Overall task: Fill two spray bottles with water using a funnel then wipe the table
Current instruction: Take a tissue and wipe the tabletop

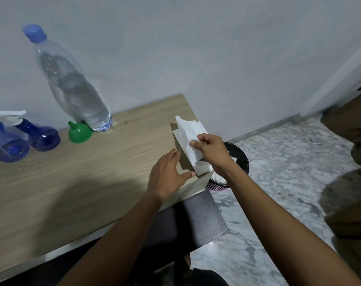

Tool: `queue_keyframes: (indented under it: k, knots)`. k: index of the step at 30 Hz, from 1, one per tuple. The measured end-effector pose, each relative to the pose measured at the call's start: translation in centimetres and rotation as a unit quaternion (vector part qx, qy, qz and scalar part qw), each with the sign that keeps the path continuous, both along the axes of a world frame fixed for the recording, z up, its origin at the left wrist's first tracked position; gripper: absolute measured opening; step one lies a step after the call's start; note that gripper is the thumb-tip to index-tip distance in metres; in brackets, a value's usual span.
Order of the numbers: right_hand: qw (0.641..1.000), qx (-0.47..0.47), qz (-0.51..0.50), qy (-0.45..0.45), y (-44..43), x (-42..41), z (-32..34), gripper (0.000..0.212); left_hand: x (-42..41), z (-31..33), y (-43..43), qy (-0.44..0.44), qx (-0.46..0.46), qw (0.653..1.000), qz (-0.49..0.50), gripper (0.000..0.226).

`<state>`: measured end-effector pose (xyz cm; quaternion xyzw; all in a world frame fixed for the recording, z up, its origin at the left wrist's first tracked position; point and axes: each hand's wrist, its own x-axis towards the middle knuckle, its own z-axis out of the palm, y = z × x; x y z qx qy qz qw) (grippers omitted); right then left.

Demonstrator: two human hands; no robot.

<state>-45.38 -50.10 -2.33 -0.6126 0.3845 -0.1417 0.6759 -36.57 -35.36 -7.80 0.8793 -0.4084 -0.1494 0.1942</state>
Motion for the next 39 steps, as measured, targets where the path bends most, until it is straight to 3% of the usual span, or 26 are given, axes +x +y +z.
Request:
queue_keyframes:
  k: [6, 14, 17, 20, 24, 29, 39]
  knots:
    - [0.998, -0.024, -0.057, 0.006, -1.4, -0.5, 1.9, 0.009, -0.3, 0.5, -0.8, -0.028, 0.025, 0.999, -0.023, 0.092]
    - [0.978, -0.169, -0.04, 0.114, -3.6, -2.5, 2.6, 0.043, -1.5, 0.5, -2.6, -0.082, 0.072, 0.988, -0.112, 0.07]
    - [0.975, -0.184, -0.04, 0.118, -3.8, -2.7, 2.6, 0.039, -1.6, 0.7, -2.6, -0.091, 0.087, 0.986, -0.11, 0.063]
    - [0.974, -0.184, -0.041, 0.122, -3.8, -2.8, 2.3, 0.02, -1.1, 0.9, -2.2, -0.092, 0.089, 0.986, -0.107, 0.061]
    - [0.968, -0.193, -0.001, 0.162, -3.2, -2.6, 1.8, 0.051, -0.6, 1.0, -1.9, -0.063, 0.106, 0.987, -0.108, 0.067]
    - [0.948, -0.268, 0.005, 0.172, -2.9, -2.2, 2.7, 0.012, -0.7, 1.4, -1.9, -0.073, 0.109, 0.985, -0.111, 0.056]
    - [0.925, -0.361, -0.031, 0.118, -3.8, -3.2, 9.0, 0.027, -0.9, 2.5, -2.6, -0.08, 0.163, 0.978, -0.106, 0.067]
